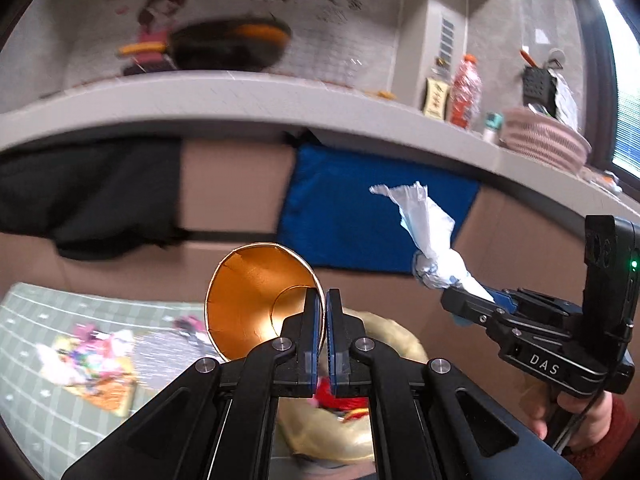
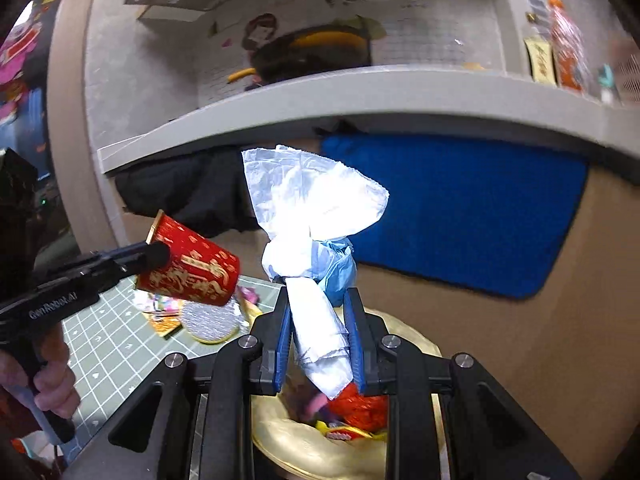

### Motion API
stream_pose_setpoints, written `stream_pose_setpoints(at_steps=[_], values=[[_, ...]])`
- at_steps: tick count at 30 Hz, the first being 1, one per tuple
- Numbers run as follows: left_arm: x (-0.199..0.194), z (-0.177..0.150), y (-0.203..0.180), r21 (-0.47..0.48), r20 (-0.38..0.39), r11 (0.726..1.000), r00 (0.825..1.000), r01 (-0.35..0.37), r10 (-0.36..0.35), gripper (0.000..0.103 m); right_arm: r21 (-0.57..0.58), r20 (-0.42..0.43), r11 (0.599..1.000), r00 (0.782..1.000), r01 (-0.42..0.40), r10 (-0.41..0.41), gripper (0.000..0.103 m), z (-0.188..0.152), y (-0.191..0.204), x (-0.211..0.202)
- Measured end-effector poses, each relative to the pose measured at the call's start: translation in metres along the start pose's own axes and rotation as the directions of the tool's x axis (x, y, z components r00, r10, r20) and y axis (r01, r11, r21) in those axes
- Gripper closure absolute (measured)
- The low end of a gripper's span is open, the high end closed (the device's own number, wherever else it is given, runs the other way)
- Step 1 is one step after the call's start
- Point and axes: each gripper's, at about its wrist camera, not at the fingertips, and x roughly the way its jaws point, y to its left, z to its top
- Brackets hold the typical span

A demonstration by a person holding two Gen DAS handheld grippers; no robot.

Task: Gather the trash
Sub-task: 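Carry cup and tissues over the bin and open both tools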

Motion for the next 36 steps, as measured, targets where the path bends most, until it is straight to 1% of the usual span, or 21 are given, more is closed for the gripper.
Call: stream_pose_setpoints(at_steps=[4, 6, 10, 12, 15, 20, 23, 26, 28, 30, 31, 32, 33, 36], values=[[0.041, -0.016, -0.005, -0.005, -0.074, 0.999, 0.996, 0.045, -0.046, 0.100, 0.037, -0.042, 0.999, 0.999, 0.015, -0.013, 0.080, -0.014, -0.025, 0.018], [0.061, -0.024, -0.003, -0.027, -0.118, 0.998, 0.991, 0.061, -0.064, 0.100, 0.059, -0.069, 0.998, 0.997, 0.021, -0.017, 0.080, -0.023, -0.036, 0.030], [0.092, -0.038, 0.000, -0.064, -0.190, 0.994, 0.977, 0.092, -0.102, 0.100, 0.104, -0.123, 0.995, 0.992, 0.012, 0.001, 0.080, -0.039, -0.055, 0.051], [0.109, -0.047, 0.000, -0.090, -0.234, 0.988, 0.962, 0.124, -0.142, 0.100, 0.111, -0.161, 0.994, 0.987, 0.003, 0.015, 0.080, -0.047, -0.061, 0.062], [0.133, -0.060, -0.002, -0.120, -0.299, 0.983, 0.939, 0.139, -0.169, 0.100, 0.112, -0.212, 0.994, 0.977, 0.005, 0.019, 0.080, -0.061, -0.066, 0.077], [0.165, -0.077, -0.002, -0.150, -0.378, 0.980, 0.908, 0.131, -0.179, 0.100, 0.150, -0.275, 0.989, 0.961, 0.009, 0.033, 0.080, -0.080, -0.077, 0.096], [0.175, -0.084, -0.001, -0.154, -0.401, 0.980, 0.898, 0.127, -0.179, 0.100, 0.156, -0.301, 0.988, 0.953, 0.010, 0.038, 0.080, -0.088, -0.080, 0.104], [0.178, -0.086, 0.001, -0.155, -0.414, 0.980, 0.893, 0.125, -0.179, 0.100, 0.154, -0.319, 0.988, 0.947, 0.009, 0.041, 0.080, -0.093, -0.079, 0.112], [0.176, -0.088, 0.002, -0.156, -0.415, 0.980, 0.893, 0.120, -0.176, 0.097, 0.154, -0.325, 0.988, 0.945, 0.010, 0.041, 0.080, -0.095, -0.076, 0.117], [0.174, -0.089, 0.002, -0.161, -0.417, 0.979, 0.891, 0.123, -0.181, 0.090, 0.157, -0.328, 0.988, 0.944, 0.009, 0.043, 0.076, -0.094, -0.074, 0.123], [0.171, -0.089, 0.004, -0.159, -0.418, 0.980, 0.891, 0.120, -0.177, 0.082, 0.158, -0.327, 0.987, 0.944, 0.015, 0.039, 0.076, -0.094, -0.073, 0.124], [0.169, -0.089, 0.005, -0.159, -0.415, 0.981, 0.893, 0.116, -0.172, 0.076, 0.156, -0.328, 0.988, 0.944, 0.020, 0.033, 0.072, -0.094, -0.073, 0.125], [0.167, -0.087, 0.007, -0.161, -0.406, 0.981, 0.898, 0.110, -0.167, 0.074, 0.154, -0.332, 0.988, 0.943, 0.026, 0.026, 0.066, -0.094, -0.072, 0.126], [0.158, -0.083, 0.013, -0.181, -0.386, 0.979, 0.909, 0.096, -0.160, 0.072, 0.161, -0.337, 0.986, 0.941, 0.045, 0.012, 0.061, -0.096, -0.073, 0.124]])
